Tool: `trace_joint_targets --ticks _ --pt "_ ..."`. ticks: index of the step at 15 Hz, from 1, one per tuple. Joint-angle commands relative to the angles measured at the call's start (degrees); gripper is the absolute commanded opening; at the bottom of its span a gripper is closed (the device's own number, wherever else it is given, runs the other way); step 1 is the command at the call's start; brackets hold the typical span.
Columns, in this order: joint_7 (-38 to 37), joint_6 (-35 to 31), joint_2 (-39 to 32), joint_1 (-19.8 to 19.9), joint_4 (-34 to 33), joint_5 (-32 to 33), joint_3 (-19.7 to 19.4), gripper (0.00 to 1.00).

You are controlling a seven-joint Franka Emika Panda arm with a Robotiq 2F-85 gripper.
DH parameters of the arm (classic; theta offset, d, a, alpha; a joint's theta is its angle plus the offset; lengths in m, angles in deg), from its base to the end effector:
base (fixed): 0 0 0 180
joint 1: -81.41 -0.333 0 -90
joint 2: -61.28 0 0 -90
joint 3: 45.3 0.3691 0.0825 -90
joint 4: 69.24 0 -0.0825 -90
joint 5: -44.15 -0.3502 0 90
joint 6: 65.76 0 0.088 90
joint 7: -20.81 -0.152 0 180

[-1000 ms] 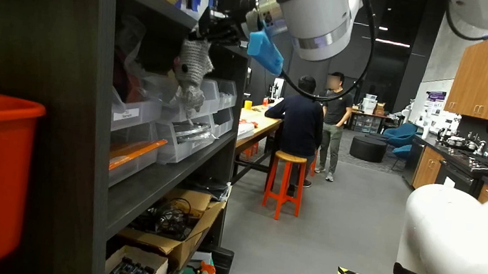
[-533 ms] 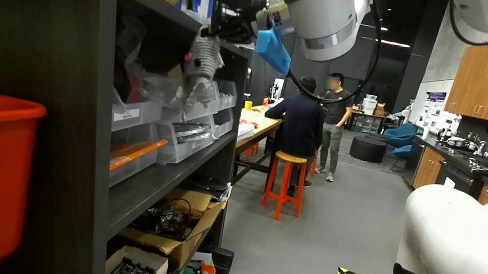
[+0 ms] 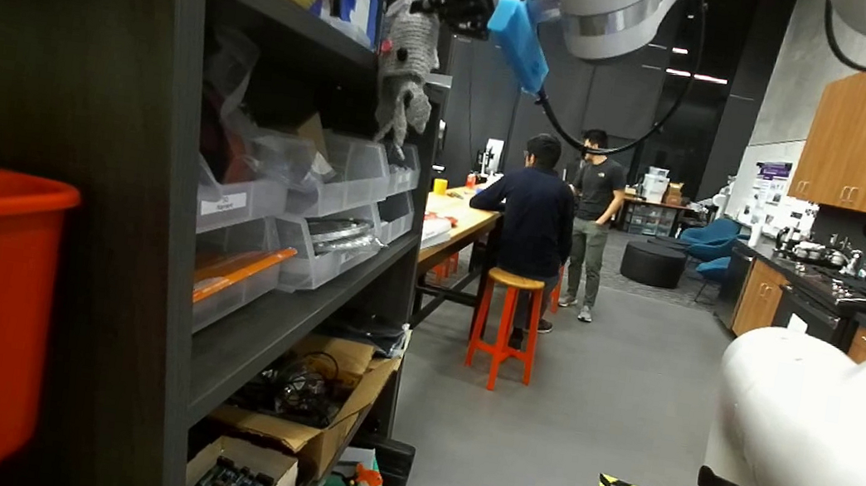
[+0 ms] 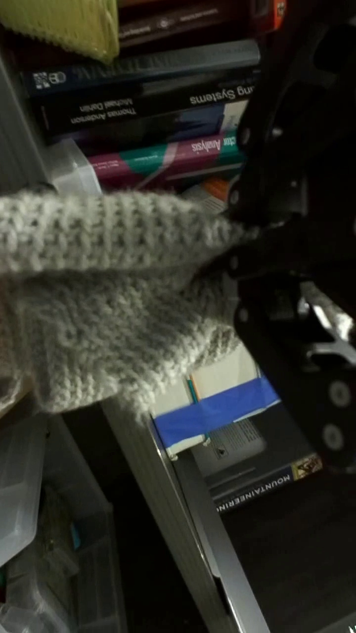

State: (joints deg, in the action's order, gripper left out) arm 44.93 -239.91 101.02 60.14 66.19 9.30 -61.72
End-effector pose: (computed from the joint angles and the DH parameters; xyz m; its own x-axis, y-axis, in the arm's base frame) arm 0.3713 -0.0621 0.7383 0.2593 -0.3192 0.9115 0.1563 -0.9175 -0.3657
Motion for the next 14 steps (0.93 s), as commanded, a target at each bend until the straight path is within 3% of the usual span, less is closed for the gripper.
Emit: trace_joint_targets --ticks 1,9,14 --pt "-3.8 2.7 -5.9 1.7 -6.1 -0.5 -1.4 0.03" --pt "-13.2 4.7 -22.1 4.1 -18.2 -0.5 -5.0 0.03" --pt "-20.1 5.4 -28.3 6.5 -25.7 0.0 -5.8 0.03"
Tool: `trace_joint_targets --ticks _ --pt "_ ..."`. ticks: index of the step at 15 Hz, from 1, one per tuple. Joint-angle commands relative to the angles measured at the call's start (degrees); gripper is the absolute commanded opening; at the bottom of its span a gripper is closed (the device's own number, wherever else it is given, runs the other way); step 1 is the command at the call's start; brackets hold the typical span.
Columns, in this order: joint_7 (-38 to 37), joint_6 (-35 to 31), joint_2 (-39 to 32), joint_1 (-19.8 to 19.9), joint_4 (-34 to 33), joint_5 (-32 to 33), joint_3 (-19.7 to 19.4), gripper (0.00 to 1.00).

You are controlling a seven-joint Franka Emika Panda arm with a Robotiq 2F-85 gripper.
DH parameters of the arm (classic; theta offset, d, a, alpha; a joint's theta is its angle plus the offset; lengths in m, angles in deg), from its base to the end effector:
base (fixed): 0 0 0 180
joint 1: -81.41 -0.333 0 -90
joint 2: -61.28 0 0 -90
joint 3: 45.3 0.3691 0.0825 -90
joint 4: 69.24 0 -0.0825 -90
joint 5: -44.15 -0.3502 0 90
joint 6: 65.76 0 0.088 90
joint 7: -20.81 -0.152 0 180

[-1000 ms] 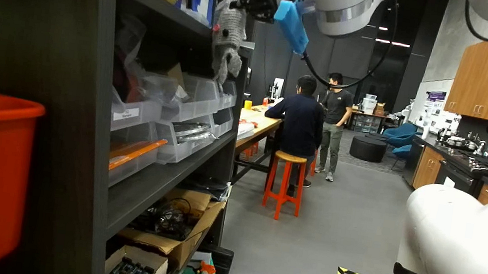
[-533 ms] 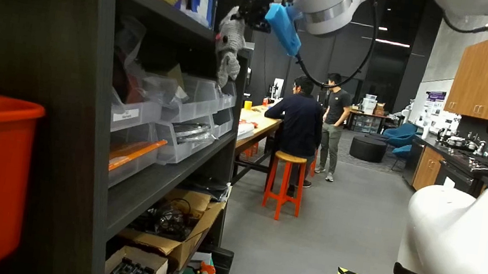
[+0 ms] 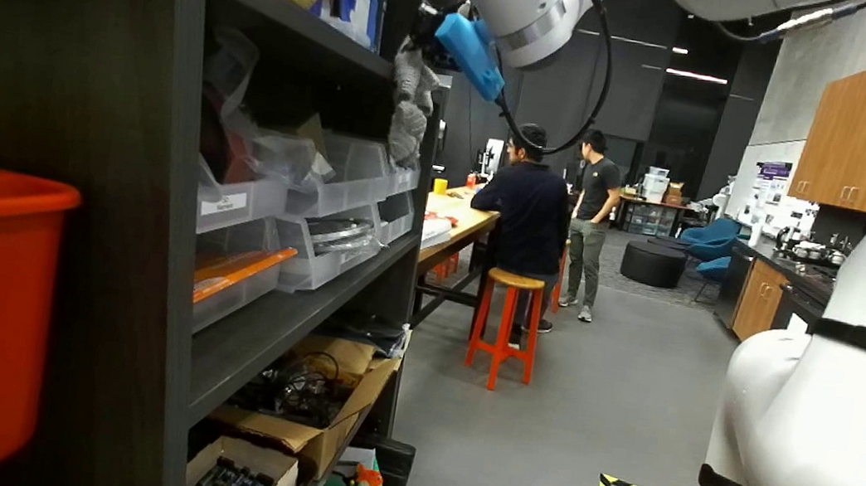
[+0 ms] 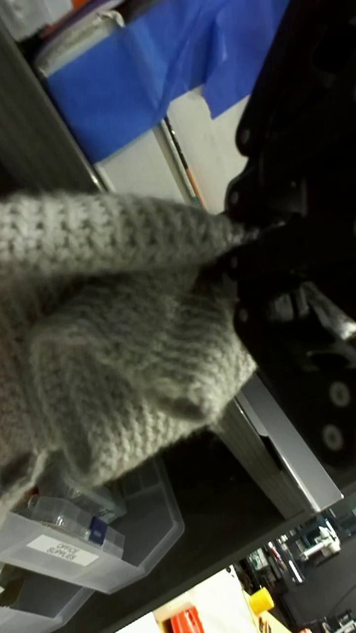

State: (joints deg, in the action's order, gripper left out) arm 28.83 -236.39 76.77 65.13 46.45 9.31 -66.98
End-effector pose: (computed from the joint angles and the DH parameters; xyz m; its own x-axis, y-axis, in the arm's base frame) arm 0.5106 -0.1177 0.7360 0.2862 -0.5489 0.7854 -0.1346 -0.8346 -0.5342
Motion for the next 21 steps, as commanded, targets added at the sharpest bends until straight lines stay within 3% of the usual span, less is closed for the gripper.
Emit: trace_joint_targets --ticks 1,8,15,16,21 --pt "-5.4 2.3 -5.1 2.0 -7.4 0.0 -0.7 0.03" --pt "-12.8 11.0 -11.1 5.1 -17.6 -1.9 -5.1 0.03" --pt "-14.9 21.6 -16.7 7.5 -27.9 -11.2 -11.4 0.03" --pt "-15.5 23.7 -18.0 15.5 -29.6 -12.9 -5.0 0.03" --pt "-20.1 30.0 -24.2 25.4 -37.8 -14.8 0.7 0.03"
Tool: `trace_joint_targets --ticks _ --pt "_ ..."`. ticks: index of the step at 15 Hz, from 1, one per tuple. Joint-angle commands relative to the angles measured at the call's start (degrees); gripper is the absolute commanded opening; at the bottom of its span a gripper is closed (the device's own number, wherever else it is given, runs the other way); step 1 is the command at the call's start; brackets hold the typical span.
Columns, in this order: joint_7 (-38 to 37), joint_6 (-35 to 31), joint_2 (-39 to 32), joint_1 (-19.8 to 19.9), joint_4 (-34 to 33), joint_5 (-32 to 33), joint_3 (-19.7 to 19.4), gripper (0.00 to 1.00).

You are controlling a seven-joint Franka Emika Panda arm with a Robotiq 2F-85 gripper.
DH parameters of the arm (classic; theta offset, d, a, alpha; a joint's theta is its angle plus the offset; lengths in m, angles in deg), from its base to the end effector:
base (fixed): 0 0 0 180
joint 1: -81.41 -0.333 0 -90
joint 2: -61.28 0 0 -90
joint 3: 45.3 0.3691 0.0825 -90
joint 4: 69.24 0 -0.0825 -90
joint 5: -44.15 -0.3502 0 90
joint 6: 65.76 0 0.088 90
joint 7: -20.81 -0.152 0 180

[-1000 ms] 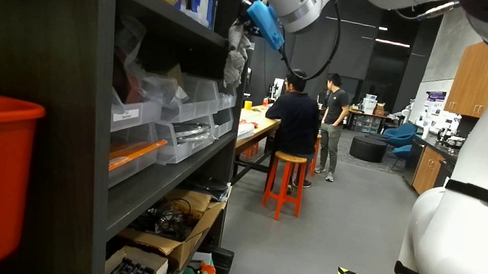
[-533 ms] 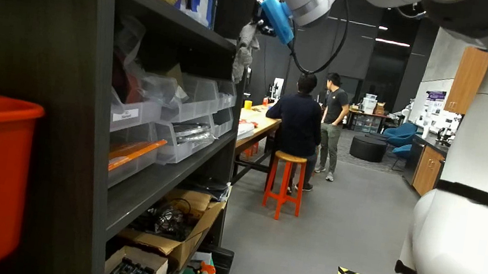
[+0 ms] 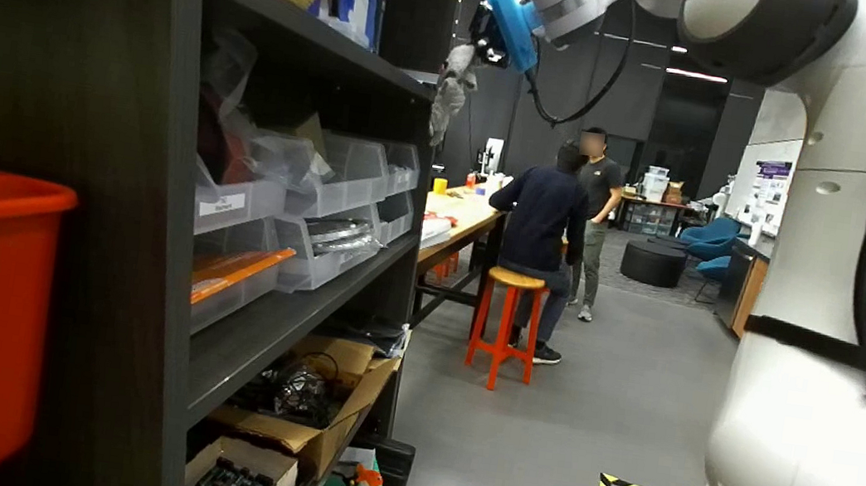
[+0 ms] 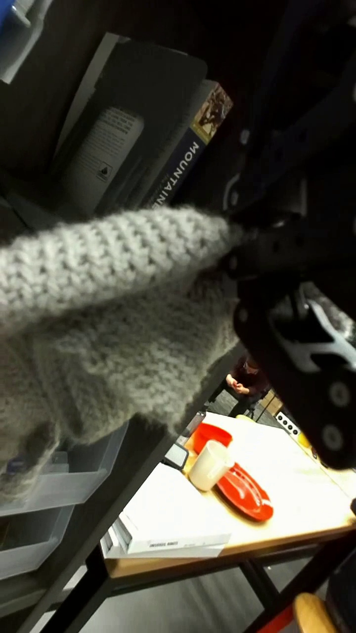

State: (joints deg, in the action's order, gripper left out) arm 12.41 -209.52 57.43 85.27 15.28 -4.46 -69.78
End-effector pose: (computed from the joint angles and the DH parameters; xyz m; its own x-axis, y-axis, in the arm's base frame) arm 0.5648 -0.2736 0.7839 0.1784 -0.8714 0.4570 -0.3300 -0.4906 -0.8065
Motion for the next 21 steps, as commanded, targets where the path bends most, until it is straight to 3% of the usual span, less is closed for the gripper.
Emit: trace_joint_targets --ticks 1,8,11,15,21 --pt "-4.7 3.8 -6.0 6.5 -8.0 -0.7 4.6 0.03" --pt "-7.7 7.3 -11.0 10.2 -13.5 1.4 10.6 0.03" --pt "-6.2 7.8 -10.7 8.4 -12.5 0.6 9.5 0.03" --pt "-2.0 8.7 -8.0 7.8 -8.1 0.5 10.2 0.03" --pt "10.0 8.7 -1.4 7.1 2.3 -0.2 11.7 0.03"
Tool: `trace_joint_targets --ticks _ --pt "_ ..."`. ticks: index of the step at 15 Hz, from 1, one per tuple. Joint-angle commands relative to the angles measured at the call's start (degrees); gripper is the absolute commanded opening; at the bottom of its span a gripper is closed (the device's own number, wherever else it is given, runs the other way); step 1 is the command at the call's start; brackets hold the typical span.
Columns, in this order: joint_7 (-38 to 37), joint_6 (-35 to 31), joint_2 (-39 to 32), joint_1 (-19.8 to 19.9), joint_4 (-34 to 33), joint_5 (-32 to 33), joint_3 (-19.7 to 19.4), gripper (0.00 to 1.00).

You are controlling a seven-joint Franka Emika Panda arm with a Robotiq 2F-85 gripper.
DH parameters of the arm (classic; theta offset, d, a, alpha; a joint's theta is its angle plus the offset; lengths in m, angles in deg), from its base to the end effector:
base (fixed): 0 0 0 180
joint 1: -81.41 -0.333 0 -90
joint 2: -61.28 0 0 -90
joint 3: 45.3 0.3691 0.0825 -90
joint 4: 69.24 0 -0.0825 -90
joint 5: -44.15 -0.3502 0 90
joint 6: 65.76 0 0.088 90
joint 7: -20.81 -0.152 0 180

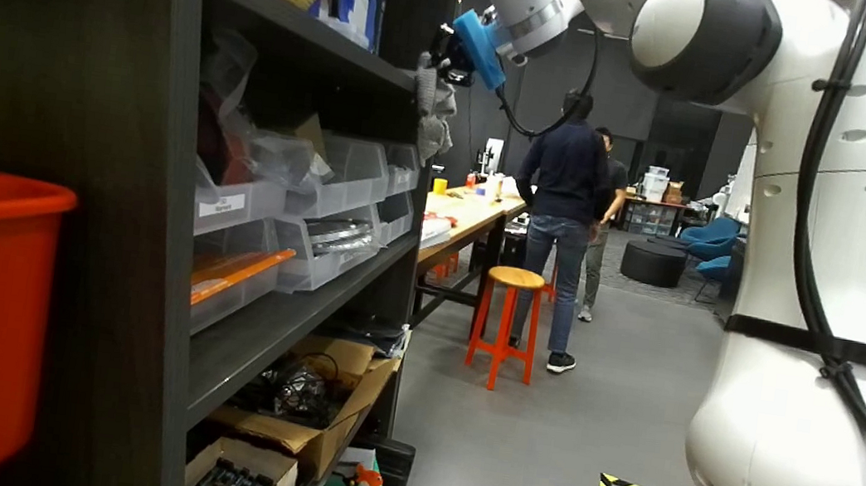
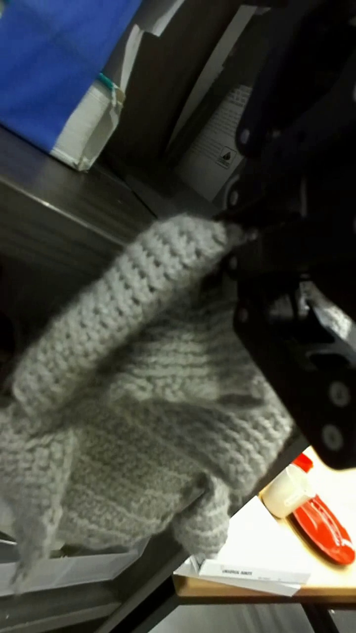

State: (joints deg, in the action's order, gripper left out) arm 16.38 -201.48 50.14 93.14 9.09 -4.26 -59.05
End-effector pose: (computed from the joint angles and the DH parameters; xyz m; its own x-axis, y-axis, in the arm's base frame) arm 0.6278 -0.2395 0.7396 0.3833 -0.8051 0.4526 -0.3179 -0.5751 -0.7538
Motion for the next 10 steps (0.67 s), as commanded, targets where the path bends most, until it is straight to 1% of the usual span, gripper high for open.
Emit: trace_joint_targets --ticks 1,4,5,10 --pt "8.0 0.5 7.1 -0.8 10.3 -0.5 1.1 0.03" --pt "13.4 0.3 11.4 -1.3 16.0 -0.7 1.8 0.03" --pt "14.7 0.5 12.6 -0.7 17.5 -0.4 2.8 0.03" --pt "20.1 -0.1 18.3 -2.1 24.4 -0.4 3.8 0.03"
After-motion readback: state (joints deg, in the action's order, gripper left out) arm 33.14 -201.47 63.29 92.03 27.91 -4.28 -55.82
